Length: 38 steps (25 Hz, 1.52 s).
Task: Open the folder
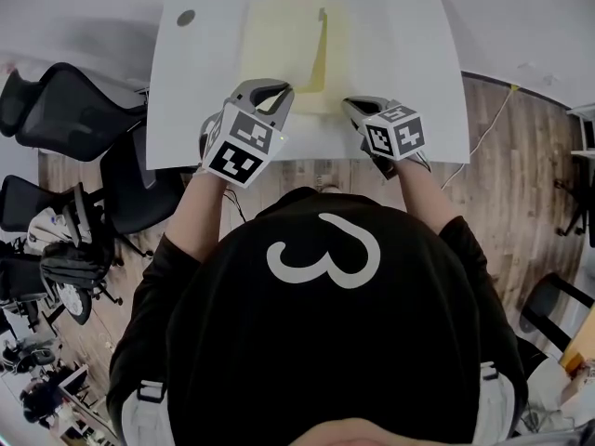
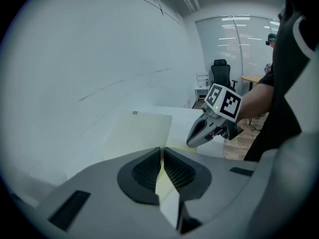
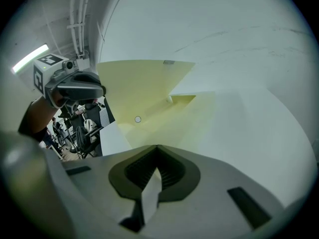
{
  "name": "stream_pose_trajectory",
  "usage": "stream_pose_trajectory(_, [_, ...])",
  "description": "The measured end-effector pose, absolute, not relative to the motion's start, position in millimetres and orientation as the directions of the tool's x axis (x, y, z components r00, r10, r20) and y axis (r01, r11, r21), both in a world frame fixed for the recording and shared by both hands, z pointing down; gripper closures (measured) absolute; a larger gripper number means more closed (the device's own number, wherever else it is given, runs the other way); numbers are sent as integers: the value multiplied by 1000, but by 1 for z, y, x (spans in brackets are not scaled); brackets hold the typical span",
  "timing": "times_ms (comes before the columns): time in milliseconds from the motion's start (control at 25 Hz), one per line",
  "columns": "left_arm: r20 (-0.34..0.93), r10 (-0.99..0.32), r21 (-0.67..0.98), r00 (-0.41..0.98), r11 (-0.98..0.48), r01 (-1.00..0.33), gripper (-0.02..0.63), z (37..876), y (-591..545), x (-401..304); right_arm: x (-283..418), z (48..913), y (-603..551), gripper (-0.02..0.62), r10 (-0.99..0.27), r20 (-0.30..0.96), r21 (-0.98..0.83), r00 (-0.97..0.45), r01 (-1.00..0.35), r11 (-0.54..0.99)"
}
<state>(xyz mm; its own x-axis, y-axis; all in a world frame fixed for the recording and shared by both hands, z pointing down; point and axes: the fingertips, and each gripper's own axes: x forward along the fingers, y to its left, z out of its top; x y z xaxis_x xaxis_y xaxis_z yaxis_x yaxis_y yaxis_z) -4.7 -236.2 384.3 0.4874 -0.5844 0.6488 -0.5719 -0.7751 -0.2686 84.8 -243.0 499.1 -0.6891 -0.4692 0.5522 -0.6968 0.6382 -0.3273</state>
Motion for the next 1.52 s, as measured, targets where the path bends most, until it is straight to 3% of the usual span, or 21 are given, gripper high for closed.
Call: stream_pose_trajectory(1520, [509,-690,-179,515,-670,-721,580,338,-248,-164,82,500,-245,572,-580,624,-240,-524,-835,496])
